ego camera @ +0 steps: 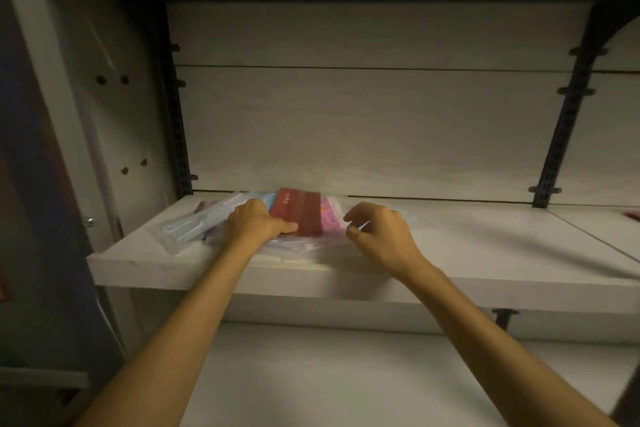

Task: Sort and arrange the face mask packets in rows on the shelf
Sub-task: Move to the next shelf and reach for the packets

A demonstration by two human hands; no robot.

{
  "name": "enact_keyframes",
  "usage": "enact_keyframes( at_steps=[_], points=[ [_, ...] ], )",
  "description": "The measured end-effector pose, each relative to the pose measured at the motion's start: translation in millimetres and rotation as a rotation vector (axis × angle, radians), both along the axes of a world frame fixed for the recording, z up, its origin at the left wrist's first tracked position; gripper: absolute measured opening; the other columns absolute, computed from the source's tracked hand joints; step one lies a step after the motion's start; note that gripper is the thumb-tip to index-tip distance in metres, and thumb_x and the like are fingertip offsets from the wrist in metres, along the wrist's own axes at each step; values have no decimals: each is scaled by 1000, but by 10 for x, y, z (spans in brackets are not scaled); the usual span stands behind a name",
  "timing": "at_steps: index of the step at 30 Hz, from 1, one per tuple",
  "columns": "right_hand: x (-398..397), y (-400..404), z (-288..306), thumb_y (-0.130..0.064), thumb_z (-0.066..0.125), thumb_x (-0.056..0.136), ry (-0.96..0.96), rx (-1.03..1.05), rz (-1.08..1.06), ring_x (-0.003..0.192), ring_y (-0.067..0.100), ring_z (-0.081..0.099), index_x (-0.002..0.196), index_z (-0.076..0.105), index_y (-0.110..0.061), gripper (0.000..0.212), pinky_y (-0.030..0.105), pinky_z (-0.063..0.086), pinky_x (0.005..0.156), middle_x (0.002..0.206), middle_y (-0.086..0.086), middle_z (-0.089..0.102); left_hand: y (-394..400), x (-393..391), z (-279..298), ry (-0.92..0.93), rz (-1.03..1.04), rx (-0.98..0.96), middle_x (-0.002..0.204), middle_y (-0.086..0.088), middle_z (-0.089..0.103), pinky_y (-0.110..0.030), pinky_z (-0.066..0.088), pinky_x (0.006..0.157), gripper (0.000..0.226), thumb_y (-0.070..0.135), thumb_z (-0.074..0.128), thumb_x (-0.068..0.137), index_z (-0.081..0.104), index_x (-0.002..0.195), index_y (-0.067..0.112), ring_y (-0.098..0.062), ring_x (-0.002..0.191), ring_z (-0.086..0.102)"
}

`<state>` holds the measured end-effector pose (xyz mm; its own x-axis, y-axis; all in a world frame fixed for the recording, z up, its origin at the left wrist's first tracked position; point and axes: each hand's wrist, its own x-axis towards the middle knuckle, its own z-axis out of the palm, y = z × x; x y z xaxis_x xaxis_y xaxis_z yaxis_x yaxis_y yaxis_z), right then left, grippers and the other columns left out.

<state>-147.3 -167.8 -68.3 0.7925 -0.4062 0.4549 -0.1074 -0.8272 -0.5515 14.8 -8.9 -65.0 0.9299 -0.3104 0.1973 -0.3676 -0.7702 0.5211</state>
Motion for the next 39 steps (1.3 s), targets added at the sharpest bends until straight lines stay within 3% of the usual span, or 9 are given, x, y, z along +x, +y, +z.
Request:
enact_keyframes(
  at_steps=[5, 10, 15, 19, 25, 29, 32, 35, 39],
  points=[
    [220, 44, 71, -19, 64, 83, 30, 36, -57, 82, 13, 66, 101, 74, -18, 21, 31, 53, 78, 83, -10, 70, 125, 189, -45, -56, -16, -105, 71, -5, 68, -33, 52, 65, 30, 42, 78, 79, 72, 77, 13, -20, 65, 61],
    [525, 176, 116, -10, 63, 87, -101, 343, -60, 60, 23, 72, 93, 70, -10, 9, 42, 61, 69, 71, 7, 74, 306, 176, -57, -246, -12, -380, 56, -1, 64, -33, 53, 58, 32, 34, 70, 89, 70, 65, 14, -19, 54, 62],
    [876, 234, 96, -49, 74, 81, 230, 215, -231, 65, 22, 65, 71, 65, -6, 45, 33, 54, 63, 69, 7, 68, 515, 157, 17, 247, -47, -812, 79, -6, 72, -29, 57, 57, 3, 15, 64, 95, 67, 95, 16, -17, 61, 69],
    [965, 330, 152, -70, 80, 60, 379, 155, -276, 74, 17, 58, 70, 47, -23, 58, 30, 44, 64, 72, -3, 56, 597, 149, -27, 496, -109, -919, 90, -8, 69, -36, 62, 69, 17, 2, 55, 97, 55, 90, 18, -26, 71, 73],
    [986, 250, 131, -40, 95, 52, 285, 466, -200, 59, 16, 59, 84, 70, -8, 52, 25, 44, 52, 65, 2, 65, 648, 246, -116, 462, -137, -989, 94, -6, 65, -33, 61, 60, 18, -1, 48, 98, 56, 105, 14, -25, 77, 70],
    [828, 160, 105, -10, 83, 76, 168, 642, -130, 40, 13, 61, 75, 72, 0, 14, 22, 52, 44, 50, 5, 66, 651, 266, -130, 421, -157, -988, 92, 1, 62, -28, 59, 53, 20, 2, 46, 99, 55, 104, 19, -16, 76, 65],
    [741, 106, 86, -10, 74, 80, 117, 535, -208, 53, 19, 63, 76, 76, 1, 11, 35, 59, 65, 62, 11, 71, 637, 288, -153, 428, -179, -950, 93, 2, 63, -31, 58, 60, 18, 6, 47, 100, 55, 112, 17, -16, 79, 65],
    [655, 110, 79, -12, 69, 80, 104, 373, -303, 63, 23, 58, 79, 77, -1, 14, 34, 49, 65, 67, 12, 66, 654, 271, -121, 463, -222, -935, 92, 1, 63, -27, 58, 56, 18, 5, 48, 100, 55, 110, 19, -17, 74, 68],
    [458, 141, 69, -1, 67, 84, -84, 708, -205, 79, 38, 72, 88, 74, -1, 8, 51, 61, 78, 88, 24, 72, 714, 288, -85, 585, -292, -999, 107, -14, 68, -32, 60, 62, 22, 1, 49, 98, 58, 114, 13, -29, 78, 74]
  ],
)
